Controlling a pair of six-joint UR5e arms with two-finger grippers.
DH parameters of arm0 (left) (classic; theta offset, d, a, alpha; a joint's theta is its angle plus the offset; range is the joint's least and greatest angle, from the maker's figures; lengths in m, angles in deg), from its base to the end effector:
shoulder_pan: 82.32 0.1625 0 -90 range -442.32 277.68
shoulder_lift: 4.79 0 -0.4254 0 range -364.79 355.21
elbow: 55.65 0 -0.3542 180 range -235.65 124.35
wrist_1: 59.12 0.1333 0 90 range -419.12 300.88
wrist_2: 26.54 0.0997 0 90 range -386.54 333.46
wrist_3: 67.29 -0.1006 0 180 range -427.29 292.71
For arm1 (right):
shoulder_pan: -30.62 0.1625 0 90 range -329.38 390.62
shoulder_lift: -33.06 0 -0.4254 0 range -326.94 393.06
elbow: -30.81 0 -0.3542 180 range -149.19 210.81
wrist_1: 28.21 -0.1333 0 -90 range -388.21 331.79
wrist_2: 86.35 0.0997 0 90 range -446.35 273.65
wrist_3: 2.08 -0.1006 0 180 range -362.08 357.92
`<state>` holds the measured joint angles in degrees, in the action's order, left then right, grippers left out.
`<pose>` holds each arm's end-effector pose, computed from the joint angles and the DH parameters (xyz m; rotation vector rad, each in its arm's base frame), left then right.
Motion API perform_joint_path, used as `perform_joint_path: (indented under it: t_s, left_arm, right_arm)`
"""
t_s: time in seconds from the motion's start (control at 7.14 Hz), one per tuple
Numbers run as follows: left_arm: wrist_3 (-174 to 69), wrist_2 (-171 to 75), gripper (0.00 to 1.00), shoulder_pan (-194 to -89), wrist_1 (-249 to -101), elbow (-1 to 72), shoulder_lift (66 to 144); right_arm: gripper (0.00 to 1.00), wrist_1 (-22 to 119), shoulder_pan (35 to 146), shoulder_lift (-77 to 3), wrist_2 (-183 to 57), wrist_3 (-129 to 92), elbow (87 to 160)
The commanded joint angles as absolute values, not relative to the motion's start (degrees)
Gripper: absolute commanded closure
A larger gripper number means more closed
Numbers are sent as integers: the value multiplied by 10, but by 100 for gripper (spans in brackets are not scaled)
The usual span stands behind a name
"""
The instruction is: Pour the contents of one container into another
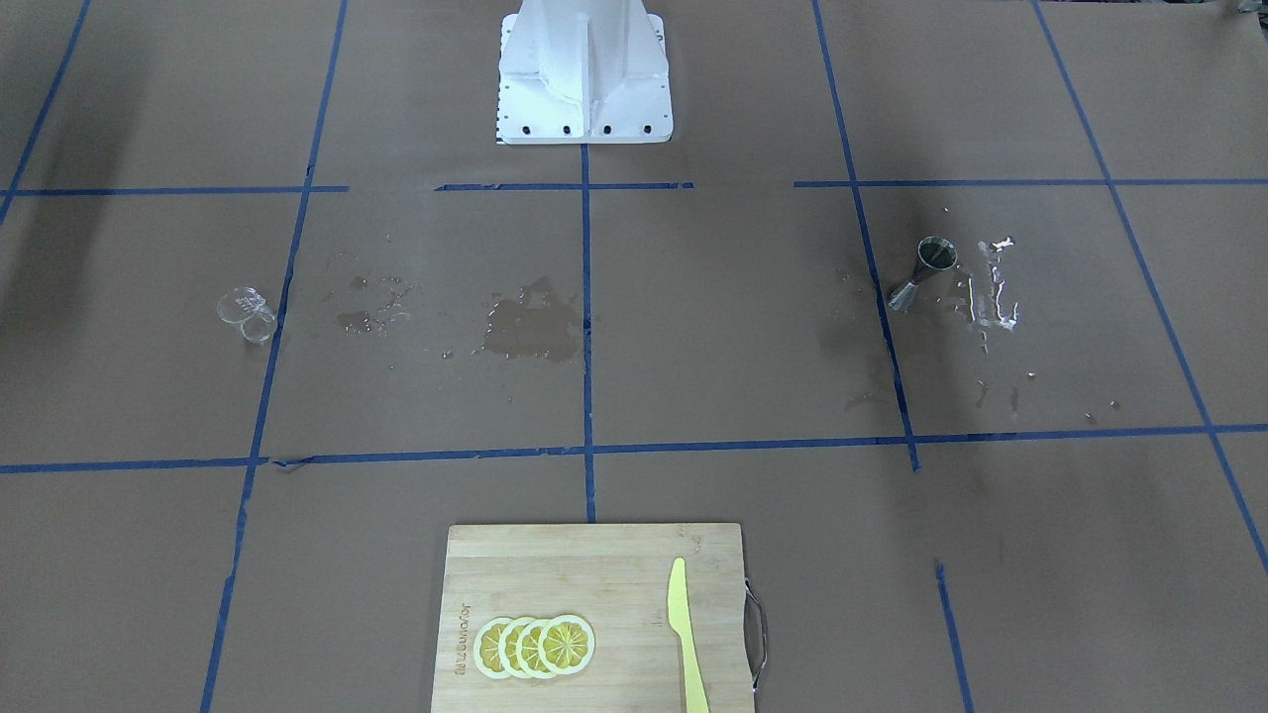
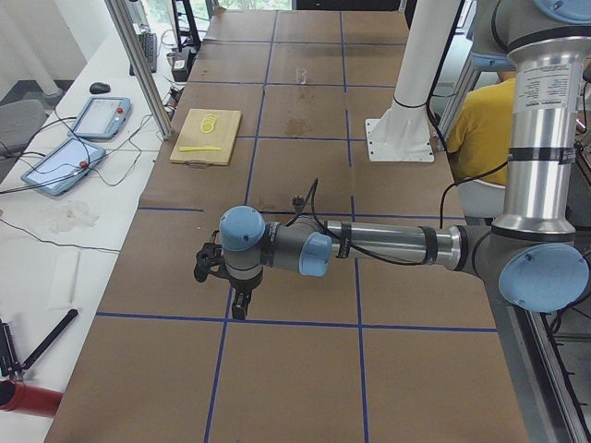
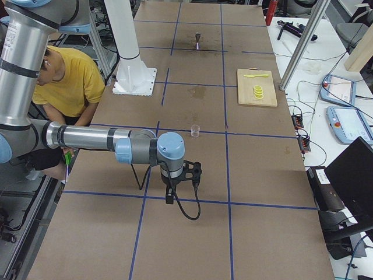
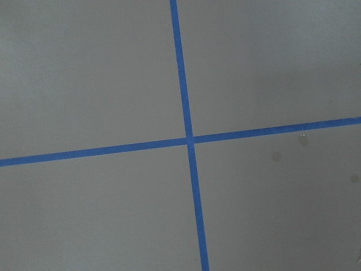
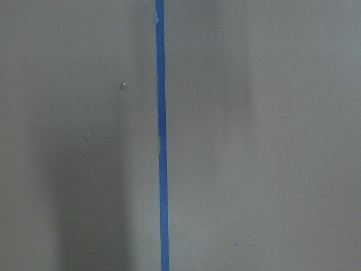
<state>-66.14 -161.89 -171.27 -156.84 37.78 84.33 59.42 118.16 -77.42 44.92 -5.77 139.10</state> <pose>-0.0533 -0.4591 0.6239 0.1546 0.7924 0.0693 0.0538 -0.3076 0.6498 -0.0356 -0.7194 0.0194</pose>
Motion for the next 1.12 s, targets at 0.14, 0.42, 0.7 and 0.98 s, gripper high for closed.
perform_joint_path:
  t_s: [0.14, 0.42, 0.7, 0.98]
  left_arm:
    - [-661, -1619, 0, -1713, -1569, 379, 844]
    - [-661, -1619, 0, -1713, -1569, 380, 844]
    - [-661, -1619, 0, -1713, -1569, 380, 845]
    - [-661, -1619, 0, -1709, -1569, 380, 845]
  right_arm:
    - [0, 594, 1182, -774, 448, -59, 1391]
    - [0, 594, 1182, -774, 450, -59, 1390]
    - [0, 594, 1182, -774, 449, -59, 1386]
    - [0, 594, 1181, -774, 449, -59, 1385]
